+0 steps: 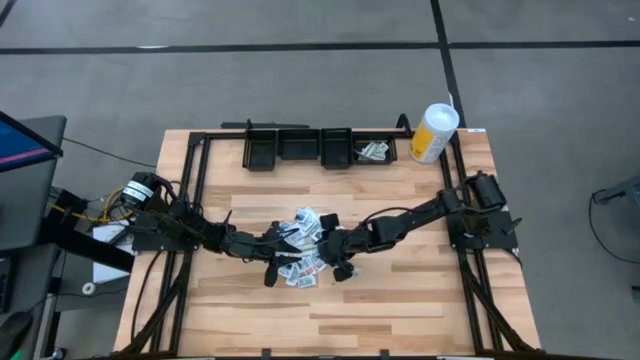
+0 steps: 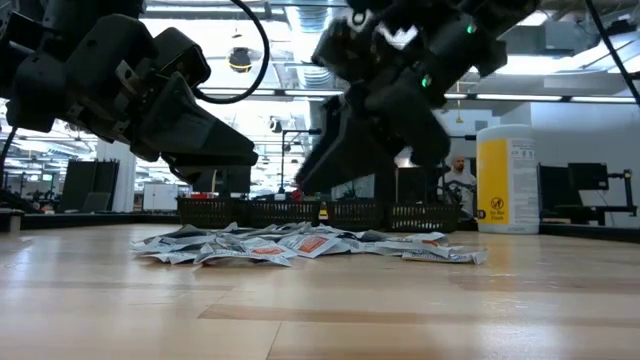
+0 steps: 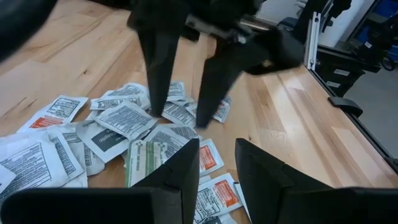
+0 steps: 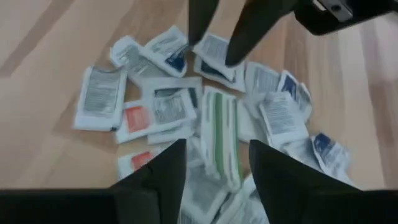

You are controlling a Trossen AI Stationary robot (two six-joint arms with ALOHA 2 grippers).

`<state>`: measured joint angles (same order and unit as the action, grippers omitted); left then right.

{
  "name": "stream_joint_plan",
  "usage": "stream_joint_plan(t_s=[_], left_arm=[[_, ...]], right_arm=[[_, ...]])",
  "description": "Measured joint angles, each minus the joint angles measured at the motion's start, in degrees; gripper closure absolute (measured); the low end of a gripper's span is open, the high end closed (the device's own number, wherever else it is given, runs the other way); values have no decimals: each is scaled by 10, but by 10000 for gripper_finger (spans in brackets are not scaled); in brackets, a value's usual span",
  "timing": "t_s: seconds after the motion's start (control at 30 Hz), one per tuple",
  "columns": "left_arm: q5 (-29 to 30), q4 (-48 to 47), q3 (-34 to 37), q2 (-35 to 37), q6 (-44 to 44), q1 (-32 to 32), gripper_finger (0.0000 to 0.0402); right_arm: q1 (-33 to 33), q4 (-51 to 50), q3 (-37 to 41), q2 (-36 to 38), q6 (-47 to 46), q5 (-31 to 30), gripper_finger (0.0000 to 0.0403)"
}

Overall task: Pick & Place First Aid Supplies
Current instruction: Put the green bandage pack into the right black bin

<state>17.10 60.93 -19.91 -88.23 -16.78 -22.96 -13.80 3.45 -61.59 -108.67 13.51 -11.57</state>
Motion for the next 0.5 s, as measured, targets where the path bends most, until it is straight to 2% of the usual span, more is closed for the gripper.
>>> stream_joint_plan(t_s=[0.2,0.5], left_arm=[[0,0,-2,0,0,-2,298],[0,0,-2,0,0,-2,298]], right_arm=[[9,13,1,-10,0,-2,233],[24,20,1,-31,-10,47,253]])
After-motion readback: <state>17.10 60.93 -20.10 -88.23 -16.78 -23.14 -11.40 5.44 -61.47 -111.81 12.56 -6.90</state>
